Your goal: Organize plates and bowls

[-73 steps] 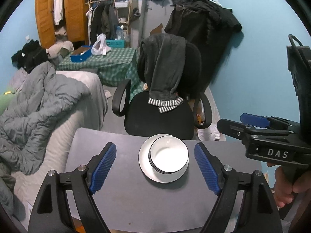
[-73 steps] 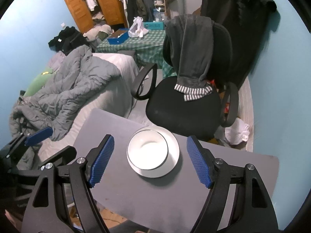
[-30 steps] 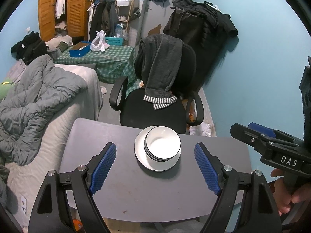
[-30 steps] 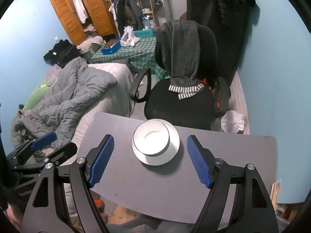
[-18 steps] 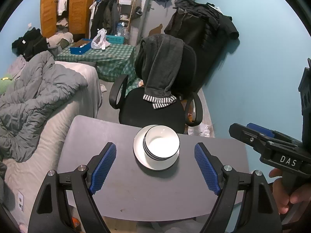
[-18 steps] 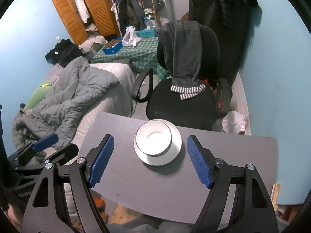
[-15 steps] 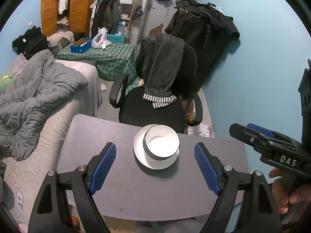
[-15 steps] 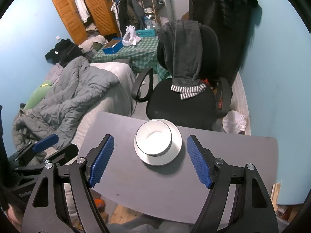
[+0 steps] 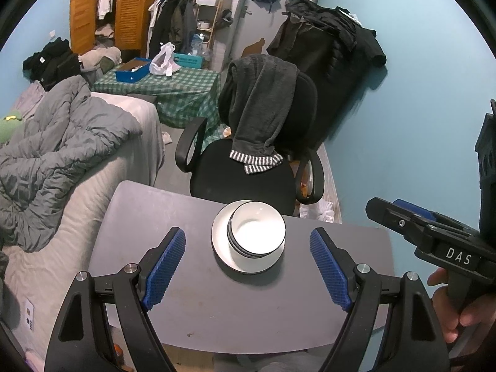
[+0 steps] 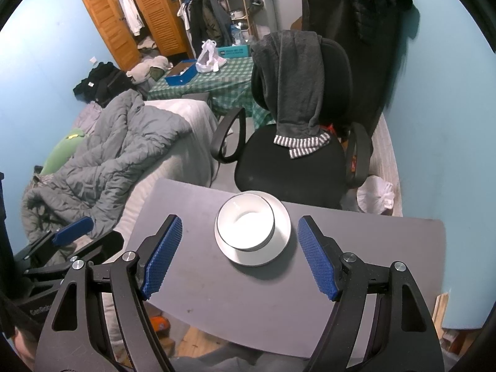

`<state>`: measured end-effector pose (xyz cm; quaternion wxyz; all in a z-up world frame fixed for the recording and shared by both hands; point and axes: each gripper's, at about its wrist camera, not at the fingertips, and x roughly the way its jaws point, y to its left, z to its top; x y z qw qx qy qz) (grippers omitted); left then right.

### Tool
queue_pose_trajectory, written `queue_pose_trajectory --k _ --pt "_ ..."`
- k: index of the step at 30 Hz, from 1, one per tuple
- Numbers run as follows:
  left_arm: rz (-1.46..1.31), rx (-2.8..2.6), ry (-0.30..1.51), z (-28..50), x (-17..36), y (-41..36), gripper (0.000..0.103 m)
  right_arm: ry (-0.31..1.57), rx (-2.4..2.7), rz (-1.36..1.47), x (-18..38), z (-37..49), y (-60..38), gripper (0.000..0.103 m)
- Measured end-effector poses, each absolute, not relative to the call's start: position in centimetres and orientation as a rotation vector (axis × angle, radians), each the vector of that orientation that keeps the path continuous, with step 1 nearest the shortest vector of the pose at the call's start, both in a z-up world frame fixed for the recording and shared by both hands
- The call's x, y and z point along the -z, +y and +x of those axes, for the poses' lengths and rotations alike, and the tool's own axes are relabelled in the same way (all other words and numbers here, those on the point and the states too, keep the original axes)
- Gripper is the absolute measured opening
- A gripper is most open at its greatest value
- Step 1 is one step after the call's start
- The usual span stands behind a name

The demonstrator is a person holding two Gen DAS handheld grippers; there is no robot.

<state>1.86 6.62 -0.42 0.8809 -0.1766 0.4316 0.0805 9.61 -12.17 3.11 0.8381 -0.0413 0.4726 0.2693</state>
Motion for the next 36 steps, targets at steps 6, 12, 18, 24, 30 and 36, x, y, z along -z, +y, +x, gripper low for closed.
queue_pose_trajectory --k 6,12,18,24,30,36 --pt "-0.378 -0.189 0.899 2.4 0.0 6.3 0.084 0.998 -0.57 -0.088 -3.2 9.6 -12.1 0.076" --pt "-0.384 -0.217 0.909 3.0 0.0 6.0 0.084 1.0 -0.573 -0.086 -3.1 9.6 -12.2 0.076" --pt "-0.381 -0.227 0.913 3.4 0.1 5.9 0.084 1.0 -0.576 -0.092 -3.5 9.6 -11.5 0.076" --pt "-0.374 -0.235 0.913 3.9 0.0 5.5 0.084 1.001 -0.577 -0.092 -3.6 9.7 -11.4 0.076" --pt "-0.381 -0.235 0.913 4.1 -0.1 5.5 0.085 1.001 -0.576 -0.093 -3.7 9.7 -11.2 0.076" --pt "-0.381 -0.242 0.913 4.3 -0.2 5.3 0.088 1.005 -0.58 -0.097 -3.8 9.7 -11.0 0.076"
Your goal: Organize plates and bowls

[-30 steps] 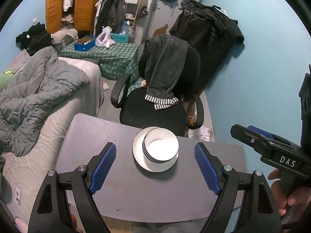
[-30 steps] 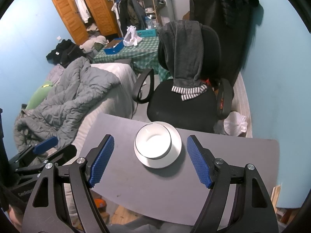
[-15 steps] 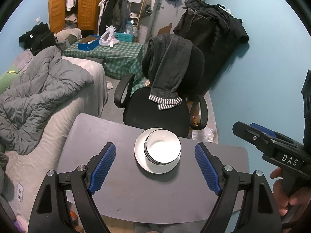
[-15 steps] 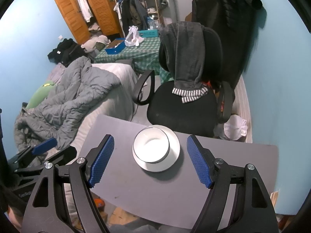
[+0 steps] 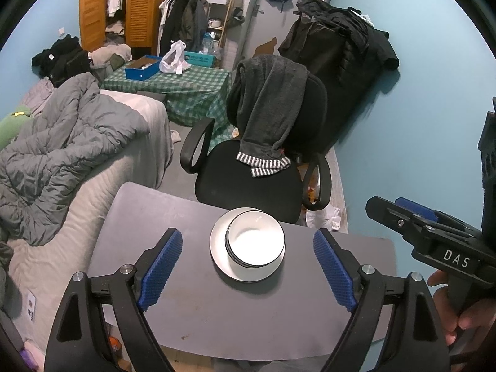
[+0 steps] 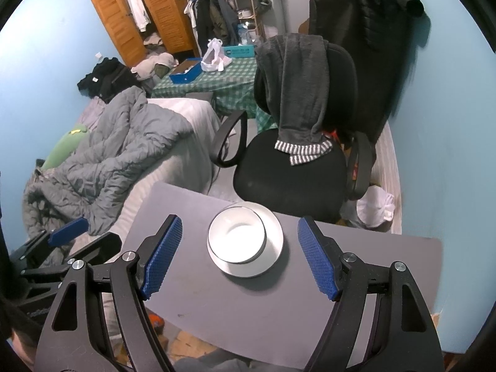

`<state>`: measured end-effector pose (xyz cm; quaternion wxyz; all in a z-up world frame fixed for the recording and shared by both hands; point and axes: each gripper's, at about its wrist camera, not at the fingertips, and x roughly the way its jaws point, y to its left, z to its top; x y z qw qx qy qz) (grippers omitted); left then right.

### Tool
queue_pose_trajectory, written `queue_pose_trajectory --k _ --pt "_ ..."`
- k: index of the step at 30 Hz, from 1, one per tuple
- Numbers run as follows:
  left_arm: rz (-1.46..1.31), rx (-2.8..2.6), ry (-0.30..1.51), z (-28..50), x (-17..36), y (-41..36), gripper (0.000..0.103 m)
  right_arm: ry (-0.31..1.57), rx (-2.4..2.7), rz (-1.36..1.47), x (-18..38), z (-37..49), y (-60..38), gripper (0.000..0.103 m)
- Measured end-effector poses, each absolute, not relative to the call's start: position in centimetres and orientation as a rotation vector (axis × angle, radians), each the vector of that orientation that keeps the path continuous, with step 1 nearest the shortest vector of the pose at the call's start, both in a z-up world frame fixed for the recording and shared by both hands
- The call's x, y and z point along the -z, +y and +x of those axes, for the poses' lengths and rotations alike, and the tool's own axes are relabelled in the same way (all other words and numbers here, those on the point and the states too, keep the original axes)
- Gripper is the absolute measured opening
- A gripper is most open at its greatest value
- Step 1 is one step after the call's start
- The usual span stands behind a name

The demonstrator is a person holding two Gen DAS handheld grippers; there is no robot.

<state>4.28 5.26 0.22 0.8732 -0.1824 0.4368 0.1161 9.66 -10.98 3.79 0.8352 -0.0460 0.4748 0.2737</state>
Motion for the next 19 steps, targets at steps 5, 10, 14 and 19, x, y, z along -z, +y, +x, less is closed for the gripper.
queue_pose_trajectory --k 5,10,14,19 --pt "-0.379 -0.245 0.914 4.3 -0.2 5.2 0.088 1.006 -0.586 -0.095 -3.8 9.7 -11.0 0.076" --pt "-0.365 -0.245 0.914 4.3 -0.2 4.8 0.088 1.008 -0.587 -0.096 -3.8 9.7 -10.9 0.076" --pt "-0.36 -0.245 0.913 3.9 0.1 4.3 0.088 1.009 -0.588 -0.098 -3.7 9.6 -10.8 0.076" --pt "-0.353 -0.245 0.913 4.0 0.1 4.1 0.088 1.013 -0.585 -0.095 -3.8 9.5 -10.7 0.076"
